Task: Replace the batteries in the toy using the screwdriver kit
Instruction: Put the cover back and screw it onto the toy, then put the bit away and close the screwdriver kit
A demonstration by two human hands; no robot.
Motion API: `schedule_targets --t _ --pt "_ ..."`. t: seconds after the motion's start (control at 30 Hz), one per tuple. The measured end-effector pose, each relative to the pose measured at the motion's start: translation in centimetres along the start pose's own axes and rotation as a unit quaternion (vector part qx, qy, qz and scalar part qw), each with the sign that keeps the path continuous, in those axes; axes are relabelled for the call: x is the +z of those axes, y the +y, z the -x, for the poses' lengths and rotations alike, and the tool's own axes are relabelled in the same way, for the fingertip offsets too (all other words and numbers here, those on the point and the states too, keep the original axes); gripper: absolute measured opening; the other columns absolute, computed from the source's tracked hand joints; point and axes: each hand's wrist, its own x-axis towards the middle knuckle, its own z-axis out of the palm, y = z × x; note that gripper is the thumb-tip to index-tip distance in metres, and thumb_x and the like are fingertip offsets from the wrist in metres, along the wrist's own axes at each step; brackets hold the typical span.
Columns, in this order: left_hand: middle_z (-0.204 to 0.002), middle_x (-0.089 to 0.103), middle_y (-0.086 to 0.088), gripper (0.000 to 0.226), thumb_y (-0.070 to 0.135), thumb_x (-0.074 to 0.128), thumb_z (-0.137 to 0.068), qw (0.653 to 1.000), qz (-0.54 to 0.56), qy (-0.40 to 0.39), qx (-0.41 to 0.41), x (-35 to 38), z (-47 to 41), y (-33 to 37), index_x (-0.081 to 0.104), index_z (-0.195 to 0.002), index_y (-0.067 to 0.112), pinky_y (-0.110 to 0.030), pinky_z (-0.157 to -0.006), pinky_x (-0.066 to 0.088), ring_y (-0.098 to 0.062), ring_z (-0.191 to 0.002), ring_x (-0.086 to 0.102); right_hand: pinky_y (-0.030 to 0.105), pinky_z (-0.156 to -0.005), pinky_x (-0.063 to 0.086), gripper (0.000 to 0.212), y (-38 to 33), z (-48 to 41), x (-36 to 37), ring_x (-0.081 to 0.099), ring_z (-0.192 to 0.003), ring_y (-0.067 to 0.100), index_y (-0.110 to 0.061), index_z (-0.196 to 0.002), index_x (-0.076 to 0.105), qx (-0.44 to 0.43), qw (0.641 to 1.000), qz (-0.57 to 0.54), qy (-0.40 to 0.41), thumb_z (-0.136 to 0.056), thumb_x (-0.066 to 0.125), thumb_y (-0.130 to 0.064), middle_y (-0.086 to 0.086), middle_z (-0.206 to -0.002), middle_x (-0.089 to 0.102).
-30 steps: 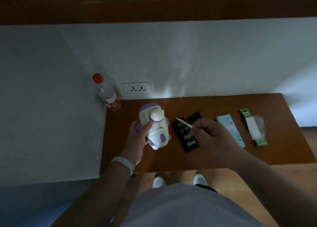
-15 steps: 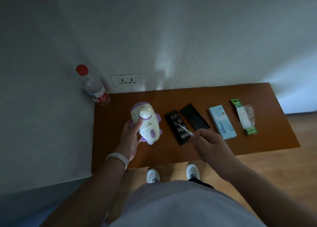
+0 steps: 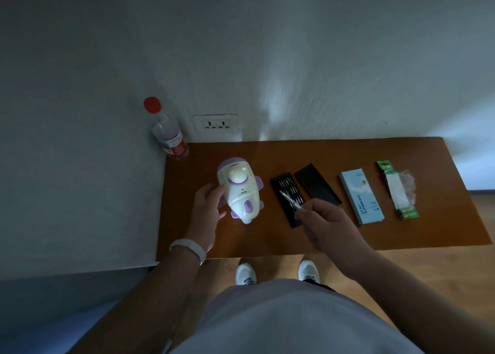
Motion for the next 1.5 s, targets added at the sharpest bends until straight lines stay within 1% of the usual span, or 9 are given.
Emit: schedule_targets --t 0.1,0.23,0.37,0.5,0.6,0.87,1.0,1.3,1.5 --pt "-0.120 0.066 -0.003 0.038 0.034 0.056 -0.102 0.999 -0.026 0.033 0.019 -0.5 0.8 0.4 0.049 -0.136 0.020 -0.043 -0.101 0.048 -0.017 -0.114 0.063 0.022 -0.046 0.032 0.023 -0.4 -0.3 0.3 0.038 -0.047 0.009 -0.011 -0.078 0.062 -0.005 1.000 0.012 -0.008 -0.098 0.055 -0.020 -0.002 -0.056 0.046" --pt "-0.116 0.060 0.002 0.030 0.027 0.064 -0.096 0.970 -0.150 0.126 0.143 -1.1 3.0 1.4 0.055 -0.125 0.025 -0.024 -0.076 0.047 -0.014 -0.105 0.059 0.022 -0.047 0.032 0.022 -0.9 -0.6 0.7 0.038 -0.049 0.009 -0.009 -0.082 0.062 -0.015 1.000 0.021 -0.016 -0.098 0.055 -0.021 -0.001 -0.059 0.046" --pt "-0.104 0.064 0.010 0.017 0.026 0.064 -0.096 0.961 -0.170 0.079 0.205 -0.2 5.9 3.5 0.058 -0.105 0.040 -0.012 -0.068 0.049 -0.006 -0.096 0.062 0.025 -0.049 0.030 0.022 -1.7 -0.6 1.4 0.037 -0.050 0.010 -0.013 -0.079 0.064 -0.017 0.999 0.016 -0.031 -0.098 0.055 -0.020 0.000 -0.059 0.045" --pt "-0.100 0.070 0.016 0.016 0.027 0.063 -0.098 0.977 -0.126 -0.087 0.149 2.4 8.6 4.7 0.068 -0.102 0.041 -0.019 -0.075 0.056 0.001 -0.098 0.067 0.026 -0.049 0.030 0.025 -2.8 -0.4 1.9 0.036 -0.051 0.013 -0.017 -0.077 0.064 -0.037 0.998 0.008 -0.053 -0.099 0.053 -0.022 0.002 -0.061 0.044" --pt "-0.110 0.072 0.011 0.022 0.041 0.063 -0.089 0.975 -0.104 -0.126 0.150 4.5 10.1 4.6 0.072 -0.109 0.036 -0.031 -0.090 0.054 -0.011 -0.107 0.066 0.025 -0.047 0.029 0.028 -3.5 0.0 2.0 0.036 -0.050 0.012 -0.022 -0.073 0.066 -0.069 0.995 -0.011 -0.073 -0.098 0.054 -0.023 0.003 -0.059 0.044" --pt "-0.111 0.074 0.013 0.030 0.018 0.058 -0.101 0.975 -0.039 -0.115 0.184 8.1 11.9 4.7 0.075 -0.101 0.042 -0.021 -0.088 0.053 -0.005 -0.111 0.065 0.026 -0.045 0.030 0.034 -3.8 0.2 0.5 0.035 -0.049 0.014 -0.022 -0.067 0.062 -0.086 0.990 -0.048 -0.096 -0.099 0.051 -0.019 0.004 -0.057 0.043" --pt "-0.101 0.075 0.016 0.027 0.023 0.061 -0.098 0.978 -0.035 -0.086 0.184 10.4 12.9 5.0 0.077 -0.095 0.044 -0.014 -0.077 0.052 0.004 -0.096 0.066 0.028 -0.047 0.036 0.032 -4.0 0.1 -1.9 0.040 -0.052 0.021 -0.019 -0.071 0.061 -0.090 0.989 -0.005 -0.114 -0.100 0.050 -0.024 0.009 -0.063 0.048" --pt "-0.096 0.077 -0.009 0.018 0.015 0.054 -0.102 0.986 -0.020 -0.023 0.164 14.6 13.4 6.4 0.068 -0.107 0.004 -0.035 -0.082 0.059 -0.022 -0.091 0.073 0.020 -0.055 0.049 0.019 -4.4 -1.7 -8.2 0.062 -0.061 0.013 -0.013 -0.084 0.065 -0.113 0.983 0.073 -0.125 -0.099 0.053 -0.018 -0.001 -0.069 0.067" --pt "-0.076 0.072 0.001 0.014 0.011 0.056 -0.102 0.984 -0.071 -0.035 0.158 17.2 13.4 6.7 0.069 -0.101 0.005 -0.028 -0.071 0.057 -0.010 -0.071 0.067 0.025 -0.055 0.050 0.018 -5.7 -4.1 -11.2 0.060 -0.061 0.017 -0.022 -0.086 0.070 -0.145 0.982 0.037 -0.111 -0.096 0.055 -0.018 0.003 -0.072 0.068"
